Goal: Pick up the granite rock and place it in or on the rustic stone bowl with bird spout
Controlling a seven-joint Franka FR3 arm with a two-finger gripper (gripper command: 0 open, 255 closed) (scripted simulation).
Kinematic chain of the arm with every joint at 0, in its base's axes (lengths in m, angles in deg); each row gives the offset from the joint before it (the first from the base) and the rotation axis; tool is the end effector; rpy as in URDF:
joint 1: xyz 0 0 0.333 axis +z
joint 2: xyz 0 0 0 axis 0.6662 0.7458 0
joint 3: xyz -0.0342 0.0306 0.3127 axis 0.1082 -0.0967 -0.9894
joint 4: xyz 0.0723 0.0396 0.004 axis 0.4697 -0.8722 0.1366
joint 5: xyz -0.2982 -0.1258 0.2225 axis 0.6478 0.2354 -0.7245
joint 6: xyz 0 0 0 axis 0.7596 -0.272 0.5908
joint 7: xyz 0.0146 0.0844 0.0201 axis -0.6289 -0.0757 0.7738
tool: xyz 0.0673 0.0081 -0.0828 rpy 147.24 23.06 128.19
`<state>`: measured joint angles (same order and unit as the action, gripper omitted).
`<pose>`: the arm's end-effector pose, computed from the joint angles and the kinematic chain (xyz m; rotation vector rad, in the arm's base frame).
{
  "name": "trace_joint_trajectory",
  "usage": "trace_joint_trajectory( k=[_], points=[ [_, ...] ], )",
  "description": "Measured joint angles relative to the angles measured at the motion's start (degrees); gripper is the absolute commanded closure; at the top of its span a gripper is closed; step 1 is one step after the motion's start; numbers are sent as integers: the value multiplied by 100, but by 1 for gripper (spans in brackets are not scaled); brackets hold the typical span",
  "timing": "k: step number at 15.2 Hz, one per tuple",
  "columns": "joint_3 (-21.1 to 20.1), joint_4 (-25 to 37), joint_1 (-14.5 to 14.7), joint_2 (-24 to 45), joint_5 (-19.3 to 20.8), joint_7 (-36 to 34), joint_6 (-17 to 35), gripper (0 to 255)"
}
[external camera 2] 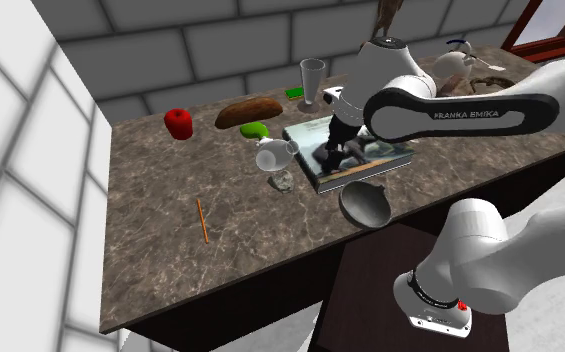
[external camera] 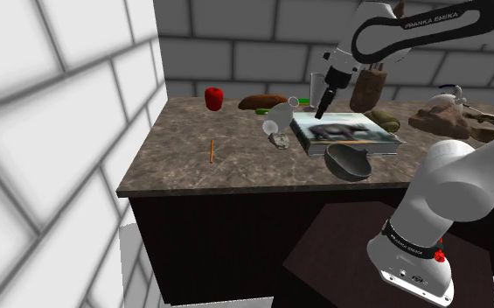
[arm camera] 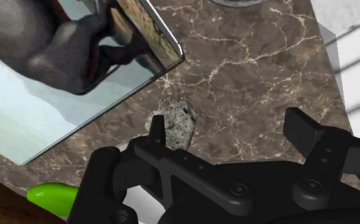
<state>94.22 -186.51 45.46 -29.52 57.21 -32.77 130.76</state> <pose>0.3515 -0.1465 0.4821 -3.0757 -0.3742 -0.3236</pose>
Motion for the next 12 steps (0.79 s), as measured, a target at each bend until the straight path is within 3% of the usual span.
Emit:
trace_joint_trajectory(
  k=[4, 7, 9, 12],
  points=[
    [830, 71, 401, 698, -284, 1048, 759, 0],
    [1601, 326, 942, 1438, -809, 2035, 1278, 0],
    [2090, 483, 1356, 1873, -1299, 2737, 1504, 0],
    [3011, 938, 2179, 2866, -2571, 4177, 1645, 0]
  ],
)
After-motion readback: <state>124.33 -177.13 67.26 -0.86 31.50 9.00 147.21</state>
